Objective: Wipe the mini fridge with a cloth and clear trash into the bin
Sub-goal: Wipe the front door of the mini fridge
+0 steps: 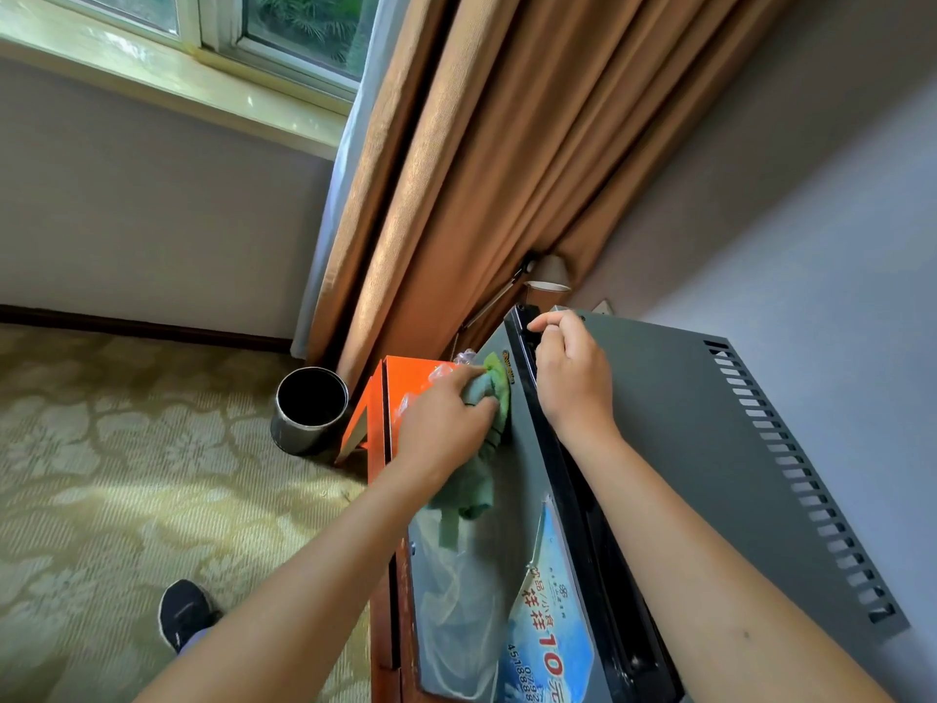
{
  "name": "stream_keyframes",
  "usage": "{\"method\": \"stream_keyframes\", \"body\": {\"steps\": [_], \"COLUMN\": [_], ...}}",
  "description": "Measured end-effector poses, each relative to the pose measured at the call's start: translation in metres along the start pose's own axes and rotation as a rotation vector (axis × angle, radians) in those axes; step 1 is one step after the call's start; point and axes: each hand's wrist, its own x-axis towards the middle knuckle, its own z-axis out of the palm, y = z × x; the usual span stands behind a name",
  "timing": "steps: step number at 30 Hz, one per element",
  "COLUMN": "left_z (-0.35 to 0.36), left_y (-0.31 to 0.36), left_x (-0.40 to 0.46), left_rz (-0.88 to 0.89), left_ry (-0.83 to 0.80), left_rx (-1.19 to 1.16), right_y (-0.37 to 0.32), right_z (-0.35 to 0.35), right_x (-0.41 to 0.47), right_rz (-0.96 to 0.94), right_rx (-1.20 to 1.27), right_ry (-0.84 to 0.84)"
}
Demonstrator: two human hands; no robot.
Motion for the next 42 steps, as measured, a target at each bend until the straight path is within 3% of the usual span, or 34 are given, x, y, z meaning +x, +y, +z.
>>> {"method": "stream_keyframes", "body": {"steps": [4,10,17,20,23,27,32,37,42], "left_z": [0.003,-0.004,-0.001,-0.006,-0.012,-0.013,0.003,-0.003,-0.008], "left_y": [0.011,0.011,0.03,0.047,0.052,0.034,0.01,0.025,0.032], "left_x": [0.007,0.031,0.002,0.021,0.051,0.053,-0.013,0.012,0.045], "left_rz": [0.078,0.002,0.094,0.19,0.153,0.046,0.055,0.09,0.123], "left_ry": [0.095,0.071,0.139,0.186,0.161,0.077,0.008,0.089,0.149], "left_rx": [0.028,-0.008,-0.298,-0.195,-0.058,-0.059,-0.167,-0.237,-0.139], "right_y": [-0.001,-0.001,0.001,0.003,0.004,0.006,0.007,0.005,0.006], "right_z": [0.0,0.0,0.0,0.0,0.002,0.003,0.003,0.001,0.002], "right_x": [-0.001,-0.001,0.001,0.002,0.002,0.002,0.004,0.003,0.003], "right_rz": [0.002,0.003,0.001,0.004,-0.001,0.006,0.022,0.026,0.01], "right_rx": [-0.012,-0.022,-0.003,0.0,0.021,0.056,0.065,0.062,0.036], "right_ry": [-0.005,-0.002,0.0,-0.004,-0.002,0.027,0.021,0.018,0.018]}}
